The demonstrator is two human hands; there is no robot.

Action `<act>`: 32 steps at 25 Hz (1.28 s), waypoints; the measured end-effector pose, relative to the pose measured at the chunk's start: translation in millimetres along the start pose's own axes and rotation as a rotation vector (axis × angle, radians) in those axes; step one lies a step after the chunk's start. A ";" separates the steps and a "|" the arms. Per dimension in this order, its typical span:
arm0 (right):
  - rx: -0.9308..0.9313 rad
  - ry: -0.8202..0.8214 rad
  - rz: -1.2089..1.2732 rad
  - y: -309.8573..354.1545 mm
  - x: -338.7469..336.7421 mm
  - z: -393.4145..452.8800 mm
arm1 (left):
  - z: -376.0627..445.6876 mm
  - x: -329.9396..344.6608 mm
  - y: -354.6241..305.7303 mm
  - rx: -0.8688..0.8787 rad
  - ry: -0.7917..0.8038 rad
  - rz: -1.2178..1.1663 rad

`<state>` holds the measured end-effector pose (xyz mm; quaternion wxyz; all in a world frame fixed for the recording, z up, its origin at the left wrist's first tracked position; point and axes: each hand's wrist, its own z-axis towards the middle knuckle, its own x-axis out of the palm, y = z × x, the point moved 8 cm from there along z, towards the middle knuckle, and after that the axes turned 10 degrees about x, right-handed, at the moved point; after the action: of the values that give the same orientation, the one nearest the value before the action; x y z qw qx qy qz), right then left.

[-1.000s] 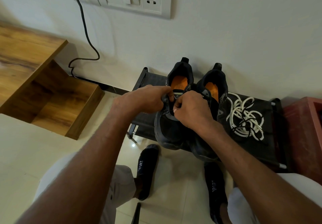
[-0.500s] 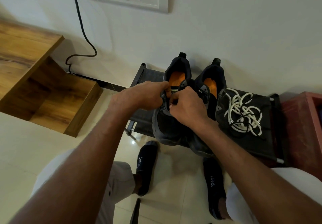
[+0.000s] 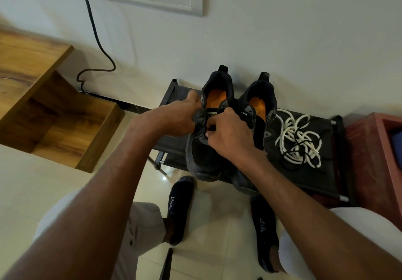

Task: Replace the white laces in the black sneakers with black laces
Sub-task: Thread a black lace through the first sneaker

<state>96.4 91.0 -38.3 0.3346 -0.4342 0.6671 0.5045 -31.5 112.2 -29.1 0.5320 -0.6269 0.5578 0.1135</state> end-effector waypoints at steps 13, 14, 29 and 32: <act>0.070 0.130 0.303 -10.6 12.5 14.4 | 1.0 16.1 -1.7 -0.095 0.144 0.106; 0.052 0.062 0.217 -8.1 8.0 11.3 | 1.1 15.5 -2.0 -0.089 0.142 0.107; 0.108 0.075 0.205 -2.0 9.0 8.0 | 3.7 15.9 2.1 -0.116 0.102 0.067; 0.062 0.207 0.170 -0.4 6.4 10.3 | 4.2 18.1 0.4 -0.113 0.117 0.009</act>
<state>94.3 99.3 -46.9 0.2334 -0.4153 0.7476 0.4628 -23.6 105.1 -44.4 0.4617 -0.6590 0.5835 0.1106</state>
